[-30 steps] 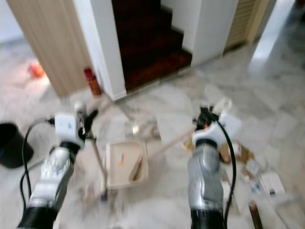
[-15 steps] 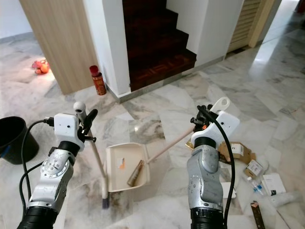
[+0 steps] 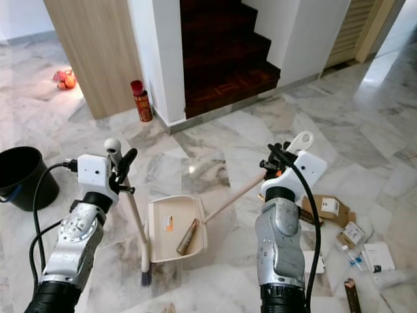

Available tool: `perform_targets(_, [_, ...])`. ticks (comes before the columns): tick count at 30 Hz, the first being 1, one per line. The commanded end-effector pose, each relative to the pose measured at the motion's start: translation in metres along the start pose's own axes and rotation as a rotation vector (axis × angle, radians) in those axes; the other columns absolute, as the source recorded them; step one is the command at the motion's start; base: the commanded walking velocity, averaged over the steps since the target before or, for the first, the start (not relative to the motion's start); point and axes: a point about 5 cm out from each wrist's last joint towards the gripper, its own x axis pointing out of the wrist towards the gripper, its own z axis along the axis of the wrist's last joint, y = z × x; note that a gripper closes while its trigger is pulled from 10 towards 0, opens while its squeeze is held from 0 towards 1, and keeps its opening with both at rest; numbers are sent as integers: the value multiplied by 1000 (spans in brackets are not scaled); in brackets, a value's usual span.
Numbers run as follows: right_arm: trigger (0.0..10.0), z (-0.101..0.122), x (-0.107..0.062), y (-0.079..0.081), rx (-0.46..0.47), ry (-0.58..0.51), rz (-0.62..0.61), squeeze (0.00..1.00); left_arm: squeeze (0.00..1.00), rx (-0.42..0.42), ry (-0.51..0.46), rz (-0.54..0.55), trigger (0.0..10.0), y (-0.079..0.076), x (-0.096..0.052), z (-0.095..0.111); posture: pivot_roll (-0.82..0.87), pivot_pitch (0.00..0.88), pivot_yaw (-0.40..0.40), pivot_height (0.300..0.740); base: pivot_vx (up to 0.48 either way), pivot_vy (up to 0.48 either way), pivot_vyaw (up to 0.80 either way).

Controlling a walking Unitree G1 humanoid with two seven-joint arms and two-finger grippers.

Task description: Sweep floor

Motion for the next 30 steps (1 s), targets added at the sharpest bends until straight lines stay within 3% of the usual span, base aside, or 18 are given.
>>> perform_targets(1, [10000, 12, 1, 13, 62, -49, 51, 0, 0, -13, -56, -12, 10000, -3, 5, 12, -35, 24, -4, 740, 0, 409, 0])
perform_targets(30, [10000, 12, 2, 15, 58, -51, 62, 0, 0, -11, -55, -11, 10000, -3, 5, 12, -33, 16, -5, 740, 0, 408, 0])
